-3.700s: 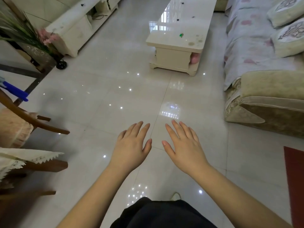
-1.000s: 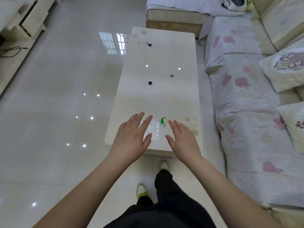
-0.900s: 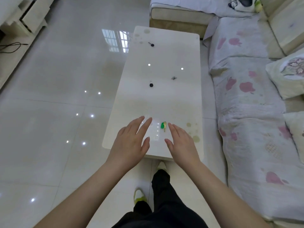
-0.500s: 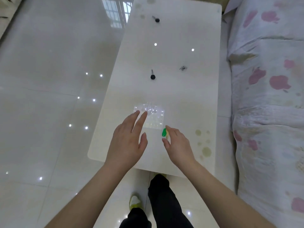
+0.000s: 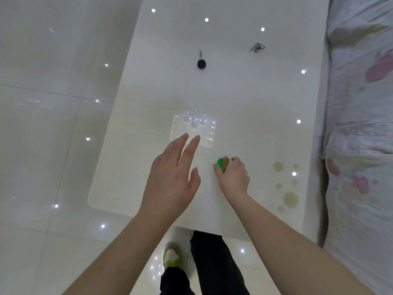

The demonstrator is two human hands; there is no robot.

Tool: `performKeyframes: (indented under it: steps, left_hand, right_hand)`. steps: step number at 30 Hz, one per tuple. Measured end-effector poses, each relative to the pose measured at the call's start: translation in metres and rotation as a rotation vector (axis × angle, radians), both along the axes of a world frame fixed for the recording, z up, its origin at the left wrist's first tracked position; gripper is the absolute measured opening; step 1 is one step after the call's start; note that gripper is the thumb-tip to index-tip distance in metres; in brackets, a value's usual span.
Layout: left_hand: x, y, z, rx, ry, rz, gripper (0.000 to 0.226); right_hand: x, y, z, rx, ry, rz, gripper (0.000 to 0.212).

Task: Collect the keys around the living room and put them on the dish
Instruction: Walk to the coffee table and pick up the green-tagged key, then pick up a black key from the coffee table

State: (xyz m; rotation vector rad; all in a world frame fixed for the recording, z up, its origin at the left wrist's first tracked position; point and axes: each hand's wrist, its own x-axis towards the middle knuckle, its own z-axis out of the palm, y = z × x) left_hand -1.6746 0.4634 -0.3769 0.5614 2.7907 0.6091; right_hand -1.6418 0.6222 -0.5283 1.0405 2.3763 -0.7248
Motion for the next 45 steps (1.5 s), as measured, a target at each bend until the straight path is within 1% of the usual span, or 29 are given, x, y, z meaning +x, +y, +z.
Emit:
performKeyframes:
  steps: [2, 3, 7, 10, 12, 15, 17, 19, 22, 25, 28, 31, 33, 34, 36, 37, 39, 41, 45]
  left_hand:
    - [0.001, 0.0, -0.004, 0.005, -0.01, 0.013, 0.063]
    - [0.002, -0.001, -0.005, 0.005, -0.012, 0.014, 0.063]
    - [0.003, -0.005, -0.013, -0.013, -0.014, 0.014, 0.064]
    - [0.004, -0.009, -0.014, -0.01, -0.017, 0.021, 0.066]
    - [0.006, -0.01, -0.012, -0.008, -0.016, 0.017, 0.066]
    - [0.009, -0.01, -0.007, -0.003, -0.011, 0.009, 0.065]
    - [0.01, -0.011, -0.002, -0.003, -0.015, 0.01, 0.065]
    - [0.011, -0.013, 0.004, -0.003, -0.015, 0.01, 0.065]
    - [0.011, -0.017, 0.017, 0.003, -0.014, 0.008, 0.066]
    - [0.01, -0.023, 0.04, 0.001, -0.001, 0.017, 0.066]
    - [0.009, -0.03, 0.072, 0.009, 0.009, 0.025, 0.066]
    - [0.01, -0.037, 0.113, 0.039, 0.05, 0.03, 0.065]
    - [0.013, -0.041, 0.146, 0.052, 0.085, 0.035, 0.062]
    - [0.014, -0.042, 0.161, 0.06, 0.104, 0.039, 0.061]
    - [0.017, -0.044, 0.188, 0.079, 0.13, 0.043, 0.061]
    - [0.019, -0.045, 0.201, 0.092, 0.139, 0.047, 0.061]
    - [0.021, -0.047, 0.222, 0.11, 0.158, 0.053, 0.062]
    - [0.024, -0.051, 0.243, 0.107, 0.181, 0.071, 0.063]
    - [0.035, -0.064, 0.287, 0.093, 0.235, 0.09, 0.059]
  right_hand:
    - [-0.007, -0.004, -0.009, 0.025, 0.005, -0.049, 0.069]
    - [-0.011, -0.006, -0.012, 0.049, 0.007, -0.062, 0.067]
    - [-0.022, -0.011, -0.023, 0.108, -0.002, -0.058, 0.047]
    - [-0.025, -0.011, -0.026, 0.089, 0.012, -0.05, 0.039]
    - [-0.024, -0.01, -0.025, 0.103, 0.006, 0.01, 0.036]
    - [-0.022, -0.006, -0.022, 0.133, -0.004, 0.178, 0.028]
    - [-0.02, 0.0, -0.019, 0.068, 0.021, 0.17, 0.025]
    - [-0.018, 0.004, -0.011, -0.041, 0.07, 0.076, 0.024]
    - [-0.012, 0.007, 0.009, -0.236, 0.198, -0.003, 0.016]
    - [-0.009, 0.004, 0.048, -0.443, 0.335, -0.019, 0.012]
    - [-0.009, 0.0, 0.106, -0.646, 0.439, -0.084, 0.017]
    - [-0.005, -0.005, 0.17, -0.969, 0.524, -0.281, 0.024]
    - [-0.003, -0.006, 0.213, -1.188, 0.511, -0.459, 0.026]
    - [-0.001, -0.007, 0.234, -1.291, 0.483, -0.525, 0.023]
    - [0.003, -0.01, 0.272, -1.462, 0.424, -0.595, 0.013]
    - [0.005, -0.013, 0.287, -1.517, 0.413, -0.604, 0.013]
    - [0.008, -0.019, 0.311, -1.527, 0.425, -0.583, 0.026]
    - [0.011, -0.026, 0.333, -1.423, 0.439, -0.507, 0.041]
    - [0.007, -0.041, 0.371, -1.21, 0.503, -0.307, 0.05]
